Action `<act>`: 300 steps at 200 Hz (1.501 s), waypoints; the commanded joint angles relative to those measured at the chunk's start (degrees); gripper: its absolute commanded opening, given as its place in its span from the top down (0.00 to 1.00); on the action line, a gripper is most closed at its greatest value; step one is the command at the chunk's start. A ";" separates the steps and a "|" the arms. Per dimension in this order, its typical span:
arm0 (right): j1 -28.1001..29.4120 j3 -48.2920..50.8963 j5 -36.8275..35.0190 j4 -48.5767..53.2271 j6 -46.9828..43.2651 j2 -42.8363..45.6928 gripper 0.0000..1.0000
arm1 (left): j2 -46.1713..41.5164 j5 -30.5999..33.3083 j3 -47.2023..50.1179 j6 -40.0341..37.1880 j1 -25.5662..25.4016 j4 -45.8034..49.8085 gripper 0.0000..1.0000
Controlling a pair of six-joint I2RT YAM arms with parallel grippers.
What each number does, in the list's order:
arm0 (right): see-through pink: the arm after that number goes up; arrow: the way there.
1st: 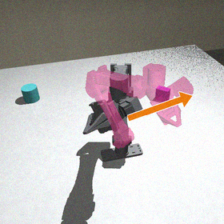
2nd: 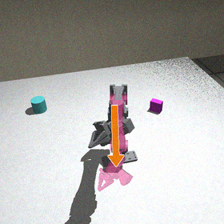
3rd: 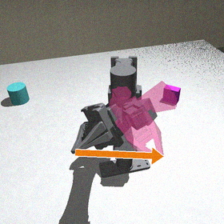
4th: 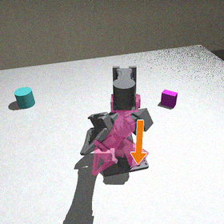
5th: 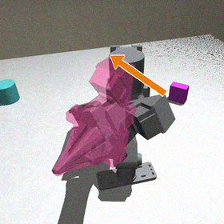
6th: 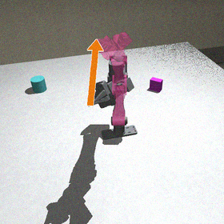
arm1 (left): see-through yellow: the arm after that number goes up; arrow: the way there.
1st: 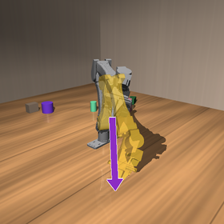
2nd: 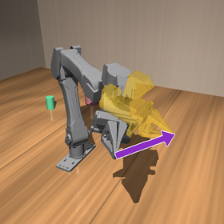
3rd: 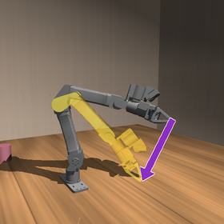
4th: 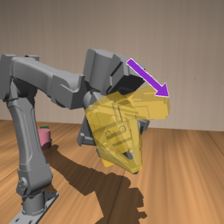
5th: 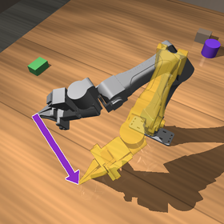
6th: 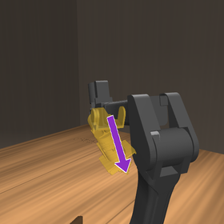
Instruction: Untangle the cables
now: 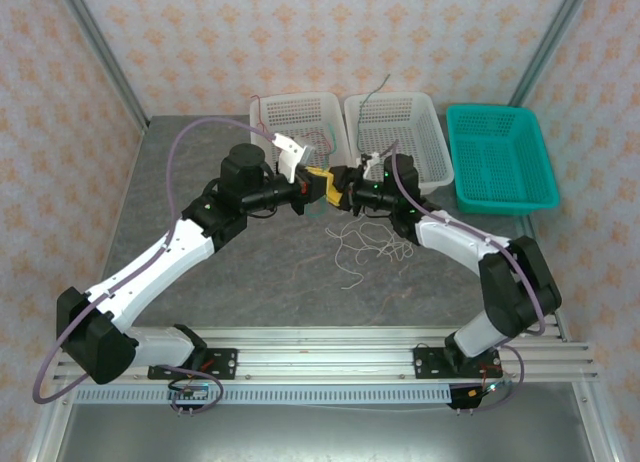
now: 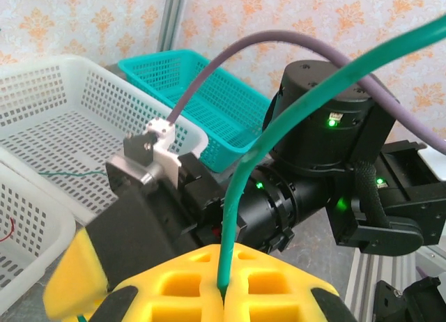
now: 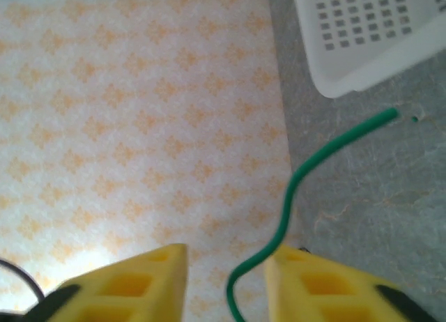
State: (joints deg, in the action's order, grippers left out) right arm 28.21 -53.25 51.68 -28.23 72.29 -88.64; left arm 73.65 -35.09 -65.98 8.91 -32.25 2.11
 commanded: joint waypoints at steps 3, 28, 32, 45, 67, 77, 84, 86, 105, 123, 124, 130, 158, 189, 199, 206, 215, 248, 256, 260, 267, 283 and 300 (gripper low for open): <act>0.04 -1.35 -1.00 0.93 -1.50 -0.34 0.93 | -1.46 2.78 -1.15 0.01 -0.45 -2.77 1.00; -3.60 1.39 -5.01 -0.01 -2.12 1.64 1.00 | -3.49 8.17 0.54 1.63 -0.23 -2.17 1.00; -4.55 2.18 -5.80 -0.22 -1.99 2.27 1.00 | -4.00 9.96 0.98 2.26 -0.03 -2.07 1.00; -9.08 5.21 -8.64 -0.15 -1.63 5.22 1.00 | -5.37 18.20 1.96 4.87 1.05 0.51 1.00; -17.92 8.96 -12.76 3.70 -2.74 10.87 1.00 | -4.93 25.23 1.95 10.60 5.57 7.95 1.00; -20.48 9.52 -13.89 5.56 -3.93 12.70 1.00 | -4.28 24.48 2.68 12.24 6.85 8.52 1.00; -21.59 9.47 -14.49 6.86 -4.77 13.86 1.00 | -3.73 24.32 2.91 12.82 7.02 8.49 1.00; -21.85 9.48 -14.74 7.31 -4.90 14.18 1.00 | -3.52 24.31 2.88 12.94 7.07 8.58 1.00; -22.95 9.02 -16.81 10.07 -6.83 16.52 1.00 | -1.57 25.53 1.52 14.03 7.04 10.00 1.00; -23.94 8.22 -18.59 11.19 -7.30 18.23 1.00 | 0.80 24.68 -1.13 13.47 7.09 10.85 1.00; -23.96 8.15 -18.74 11.19 -7.32 18.24 1.00 | 0.93 24.57 -1.28 13.40 7.10 10.87 1.00; -24.23 7.57 -19.50 11.10 -7.10 18.50 1.00 | 1.94 23.04 -2.49 12.89 7.03 10.72 1.00; -24.43 -0.47 -19.74 10.68 -8.21 14.64 1.00 | 10.91 10.02 -14.22 9.51 6.75 8.18 0.89; -25.35 -8.24 -27.62 9.94 -8.59 9.92 1.00 | 19.16 7.31 -26.54 10.74 6.19 5.53 0.24; -26.02 -10.24 -30.79 10.03 -8.53 8.60 1.00 | 19.38 7.40 -27.15 11.45 6.22 3.97 0.19; -26.39 -11.72 -33.18 11.19 -8.77 8.00 1.00 | 18.99 7.68 -26.86 11.66 6.21 3.35 0.15; -26.72 -13.66 -36.10 12.84 -9.88 7.20 1.00 | 17.95 7.92 -25.70 11.50 6.22 2.84 0.11; -27.18 -16.91 -49.45 17.49 -16.16 5.31 1.00 | 11.02 11.58 -16.84 10.52 6.20 3.10 0.05; -27.35 -17.21 -52.89 18.90 -17.07 4.94 1.00 | 8.72 13.83 -14.37 10.35 6.29 3.40 0.05; -27.41 -17.18 -54.26 18.83 -17.78 4.66 1.00 | 7.52 15.27 -13.22 10.31 6.29 3.64 0.05; -27.45 -17.39 -56.02 18.43 -19.66 3.89 1.00 | 5.65 17.58 -11.55 10.26 6.32 4.27 0.05; -27.42 -19.65 -57.84 19.92 -23.68 1.14 1.00 | 2.26 21.25 -9.11 9.89 6.74 6.08 0.04; -27.47 -21.69 -57.08 21.71 -25.54 -2.02 1.00 | 0.44 21.89 -8.24 9.30 7.04 7.58 0.04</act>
State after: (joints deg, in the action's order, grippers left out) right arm 0.93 -71.37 -0.30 -9.74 52.95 -86.87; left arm 77.47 -18.28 -75.31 19.62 -26.06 7.90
